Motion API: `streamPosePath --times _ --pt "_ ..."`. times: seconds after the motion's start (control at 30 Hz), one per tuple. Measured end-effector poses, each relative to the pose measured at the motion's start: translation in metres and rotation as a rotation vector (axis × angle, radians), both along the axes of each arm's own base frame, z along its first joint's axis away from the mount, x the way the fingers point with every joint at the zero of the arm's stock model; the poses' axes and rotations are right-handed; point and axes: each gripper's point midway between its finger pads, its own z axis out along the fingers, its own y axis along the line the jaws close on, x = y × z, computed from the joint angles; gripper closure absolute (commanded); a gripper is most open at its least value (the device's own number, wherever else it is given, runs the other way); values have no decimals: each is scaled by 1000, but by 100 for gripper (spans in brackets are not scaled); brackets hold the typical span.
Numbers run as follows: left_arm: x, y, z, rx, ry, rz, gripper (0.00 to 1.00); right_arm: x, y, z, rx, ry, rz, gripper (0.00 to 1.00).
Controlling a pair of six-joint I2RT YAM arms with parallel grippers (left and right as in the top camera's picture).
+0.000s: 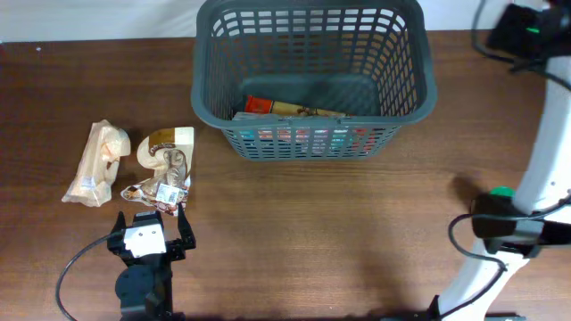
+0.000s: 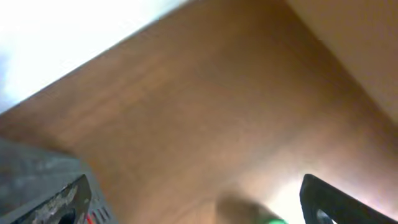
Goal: Pack container
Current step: 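Withdraw the right gripper from the basket toward the green-lidded jar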
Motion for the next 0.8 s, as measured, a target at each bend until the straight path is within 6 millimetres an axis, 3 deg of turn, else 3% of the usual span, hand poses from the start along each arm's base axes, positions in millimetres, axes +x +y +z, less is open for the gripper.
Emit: streamPosePath --times 0.17,0.43,0.8 --pt "0 0 0 0 0 0 1 -16 -21 -8 92 12 -75 1" --pt "0 0 0 0 0 0 1 -30 -31 -16 153 43 -120 1" --pt "0 0 0 0 0 0 1 -43 -37 -68 228 197 -229 1"
